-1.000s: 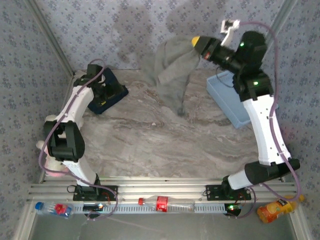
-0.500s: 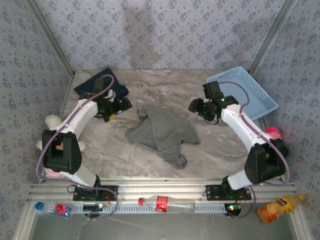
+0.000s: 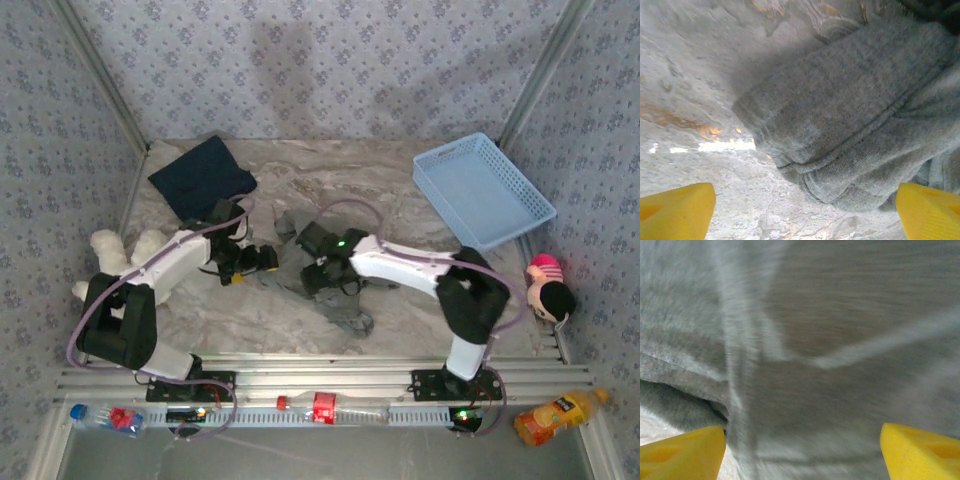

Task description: Fold and stack the mixed laundry pile

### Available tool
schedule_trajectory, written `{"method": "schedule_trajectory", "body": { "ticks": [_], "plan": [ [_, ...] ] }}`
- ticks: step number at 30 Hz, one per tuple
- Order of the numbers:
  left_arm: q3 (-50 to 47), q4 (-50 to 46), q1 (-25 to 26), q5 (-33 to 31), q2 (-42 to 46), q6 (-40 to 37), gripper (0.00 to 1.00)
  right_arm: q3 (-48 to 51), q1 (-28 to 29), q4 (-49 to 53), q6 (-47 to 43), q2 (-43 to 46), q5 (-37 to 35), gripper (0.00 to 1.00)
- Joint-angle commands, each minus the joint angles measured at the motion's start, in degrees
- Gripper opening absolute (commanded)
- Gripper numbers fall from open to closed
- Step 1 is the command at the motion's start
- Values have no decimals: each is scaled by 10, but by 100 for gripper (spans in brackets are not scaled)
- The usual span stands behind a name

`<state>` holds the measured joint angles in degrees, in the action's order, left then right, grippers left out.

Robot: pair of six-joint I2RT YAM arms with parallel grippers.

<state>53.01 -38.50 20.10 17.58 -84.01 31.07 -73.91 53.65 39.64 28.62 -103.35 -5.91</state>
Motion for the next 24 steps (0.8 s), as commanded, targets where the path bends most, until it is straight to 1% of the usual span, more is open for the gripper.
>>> {"method": "schedule_trajectory", "body": {
  "ticks": [1,2,3,4,5,6,7,9,10,14,19,20,24],
  "plan": [
    [-15,59,5,7,-15,-7,88,-67,4,58,-39,-68,-64,75],
    [-15,69,5,8,-24,-7,85,-83,2,69,-37,-85,-71,59],
    [-12,75,5,6,-35,-8,77,-97,0,84,-32,-92,-81,41],
    [-8,77,5,3,-43,-10,68,-102,-3,90,-31,-91,-82,29],
    [-2,77,5,-2,-49,-13,55,-105,-7,94,-30,-83,-81,17],
    [4,77,5,-11,-55,-14,43,-104,-12,96,-30,-69,-78,8],
    [10,77,4,-17,-59,-14,30,-104,-17,99,-30,-55,-75,0],
    [28,75,0,-23,-63,-13,3,-102,-35,107,-27,-18,-64,0],
    [39,69,-2,-28,-65,-11,0,-102,-44,110,-26,-1,-54,0],
    [85,44,-17,-40,-54,-11,0,-105,-101,118,-27,68,7,0],
    [163,0,-57,-34,-22,-27,0,-114,-190,115,-16,134,88,0],
    [183,-21,-67,-25,-15,-33,0,-118,-210,114,-13,146,101,0],
    [271,-59,-92,32,-6,-73,0,-134,-279,99,-9,184,128,0]
  ]
}}
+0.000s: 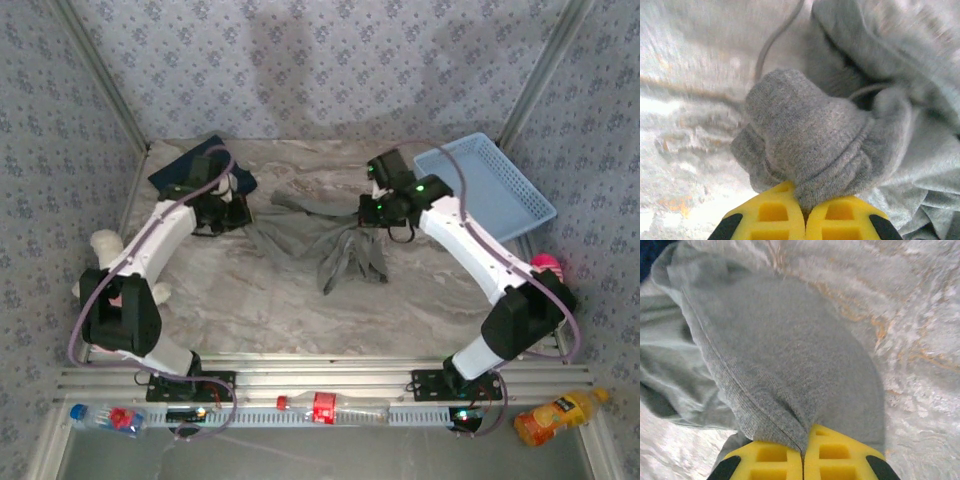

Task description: Fold and stack the mixed laundry pile

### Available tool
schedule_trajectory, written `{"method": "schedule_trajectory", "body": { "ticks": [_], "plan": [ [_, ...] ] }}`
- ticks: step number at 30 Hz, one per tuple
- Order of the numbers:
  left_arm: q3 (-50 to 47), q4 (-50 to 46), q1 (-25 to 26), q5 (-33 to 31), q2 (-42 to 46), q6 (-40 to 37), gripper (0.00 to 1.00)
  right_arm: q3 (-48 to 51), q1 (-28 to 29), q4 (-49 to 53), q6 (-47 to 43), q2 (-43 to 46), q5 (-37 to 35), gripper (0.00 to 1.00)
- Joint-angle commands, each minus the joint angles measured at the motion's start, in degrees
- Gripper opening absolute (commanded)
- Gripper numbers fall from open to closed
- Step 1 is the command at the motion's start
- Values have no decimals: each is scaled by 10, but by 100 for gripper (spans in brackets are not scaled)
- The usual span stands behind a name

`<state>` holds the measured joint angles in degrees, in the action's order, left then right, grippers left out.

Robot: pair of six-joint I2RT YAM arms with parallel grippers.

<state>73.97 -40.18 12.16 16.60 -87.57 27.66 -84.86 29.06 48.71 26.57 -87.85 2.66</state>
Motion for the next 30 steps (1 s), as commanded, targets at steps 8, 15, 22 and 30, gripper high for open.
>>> {"method": "schedule_trajectory", "body": {
  "ticks": [8,15,22,30],
  "plan": [
    [91,-72,-15,78,-35,-11,0,-18,-168,-43,4,-39,22,25],
    [-14,-72,68,75,-34,14,15,-3,-136,-12,-16,-99,-41,58],
    [-50,-75,51,0,-18,22,89,100,0,-13,23,-47,-48,66],
    [-82,-37,48,27,-67,-13,94,230,97,-2,86,-28,-61,80]
  ]
}}
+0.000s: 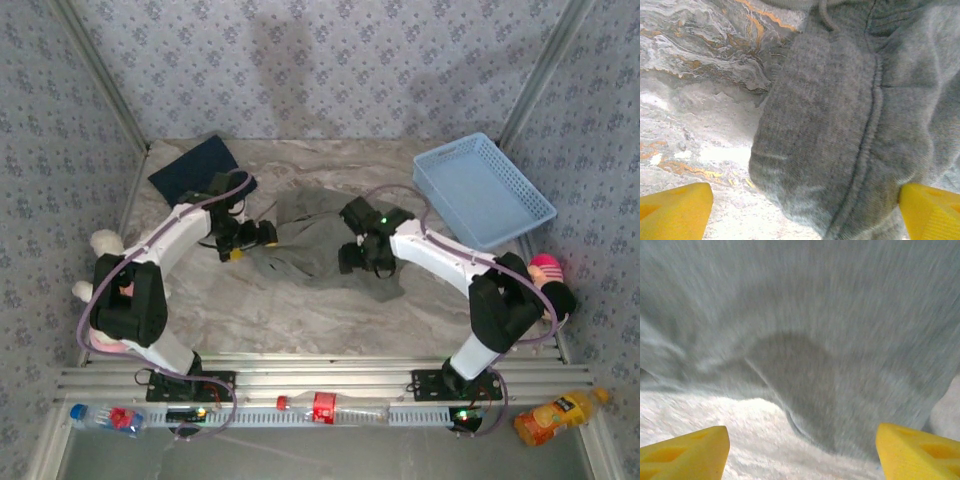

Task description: Fold and stack the mixed laundry pile

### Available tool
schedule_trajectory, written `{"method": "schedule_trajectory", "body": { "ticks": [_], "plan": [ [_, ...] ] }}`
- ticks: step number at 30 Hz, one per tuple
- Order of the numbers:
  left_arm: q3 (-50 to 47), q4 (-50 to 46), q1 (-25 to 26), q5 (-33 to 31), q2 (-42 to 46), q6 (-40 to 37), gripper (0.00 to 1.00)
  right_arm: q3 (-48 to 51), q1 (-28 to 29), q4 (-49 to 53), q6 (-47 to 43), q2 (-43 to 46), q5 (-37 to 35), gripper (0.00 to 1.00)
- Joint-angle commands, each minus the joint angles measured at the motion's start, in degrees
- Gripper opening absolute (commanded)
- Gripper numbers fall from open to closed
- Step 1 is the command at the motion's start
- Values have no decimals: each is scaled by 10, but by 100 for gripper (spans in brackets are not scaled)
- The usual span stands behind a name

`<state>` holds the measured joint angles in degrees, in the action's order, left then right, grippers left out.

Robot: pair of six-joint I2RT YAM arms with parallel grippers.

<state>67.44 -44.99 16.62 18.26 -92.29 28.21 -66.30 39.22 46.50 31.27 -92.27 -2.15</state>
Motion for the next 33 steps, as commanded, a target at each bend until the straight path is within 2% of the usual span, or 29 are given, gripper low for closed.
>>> {"method": "schedule_trajectory", "body": {
  "ticks": [1,5,6,7,9,11,16,20,24,27,29,33],
  "plan": [
    [-19,16,5,19,-26,-18,93,63,-5,5,43,18,-11,80],
    [-26,45,18,43,-36,3,85,112,-19,-58,65,-2,-9,78],
    [-22,51,20,45,-38,9,80,115,-26,-67,66,-11,-13,74],
    [-16,56,21,46,-39,15,73,114,-33,-73,70,-18,-16,63],
    [6,73,21,51,-42,28,32,100,-53,-75,72,-24,-18,27],
    [39,76,21,48,-46,35,0,73,-69,-74,57,-13,-21,0],
    [153,40,6,46,-51,24,0,-67,-112,-32,-12,20,-32,0],
    [270,-4,-41,83,-49,10,0,-214,-157,7,-58,37,-24,0],
    [420,-29,-89,132,-67,-1,0,-359,-200,15,-80,32,24,0],
    [563,-71,-102,160,-95,-17,0,-448,-209,31,-90,21,32,0],
    [615,-89,-103,164,-103,-27,1,-465,-209,29,-94,27,35,0],
    [607,-74,-103,177,-92,-27,1,-424,-216,4,-85,62,47,0]
  ]
}}
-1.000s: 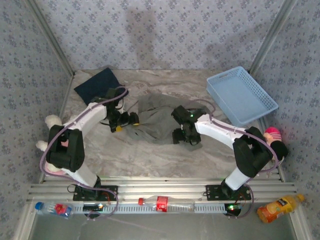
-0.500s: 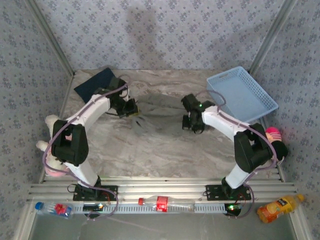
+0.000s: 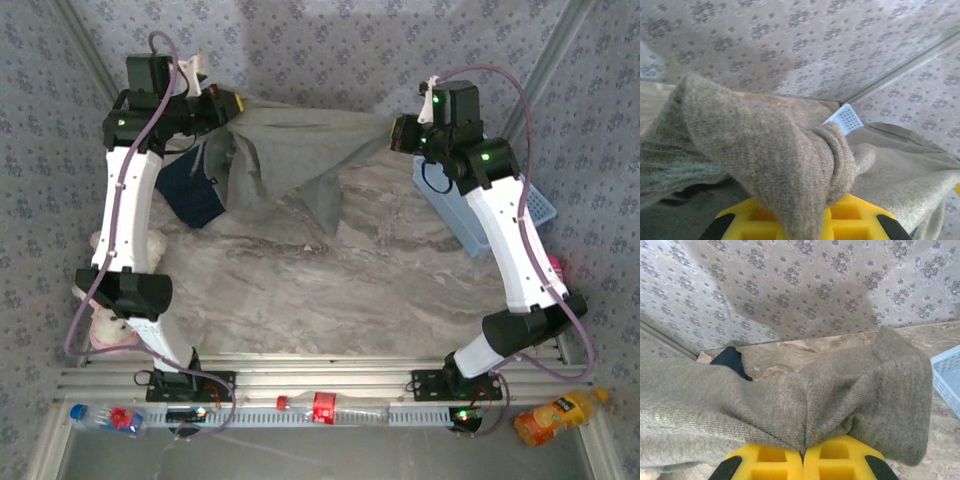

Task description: Fold and stack the mixed laundry pile

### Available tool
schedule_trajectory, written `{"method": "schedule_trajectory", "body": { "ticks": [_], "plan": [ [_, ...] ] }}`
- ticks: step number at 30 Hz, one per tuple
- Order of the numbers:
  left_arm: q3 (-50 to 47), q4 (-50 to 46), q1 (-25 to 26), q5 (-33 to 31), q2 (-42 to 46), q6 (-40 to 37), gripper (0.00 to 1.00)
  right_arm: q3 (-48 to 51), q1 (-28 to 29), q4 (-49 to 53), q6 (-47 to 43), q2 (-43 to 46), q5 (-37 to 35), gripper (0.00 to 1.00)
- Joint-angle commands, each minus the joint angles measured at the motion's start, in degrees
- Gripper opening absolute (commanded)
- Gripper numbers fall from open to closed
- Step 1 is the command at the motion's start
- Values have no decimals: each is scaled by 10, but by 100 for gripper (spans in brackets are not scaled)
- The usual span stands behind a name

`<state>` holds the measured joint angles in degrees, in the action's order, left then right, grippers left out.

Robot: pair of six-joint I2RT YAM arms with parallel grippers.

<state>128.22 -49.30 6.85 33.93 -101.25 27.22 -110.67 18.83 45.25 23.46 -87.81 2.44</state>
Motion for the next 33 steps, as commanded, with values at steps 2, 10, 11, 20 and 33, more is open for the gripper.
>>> {"method": "schedule_trajectory", "body": {
  "ticks": [2,10,11,20,33],
  "plan": [
    [-15,-26,-5,33,1,-14,3,43,-19,9,2,32,11,0],
    [-30,34,-4,85,-9,38,4,72,-32,-42,25,47,41,0],
    [-24,43,-3,89,-11,44,4,70,-34,-52,25,46,43,0],
    [222,117,-7,77,-147,129,5,-51,-90,-204,38,-34,96,0],
    [397,-115,-10,131,-246,64,6,146,-63,-231,27,116,101,0]
  ]
}}
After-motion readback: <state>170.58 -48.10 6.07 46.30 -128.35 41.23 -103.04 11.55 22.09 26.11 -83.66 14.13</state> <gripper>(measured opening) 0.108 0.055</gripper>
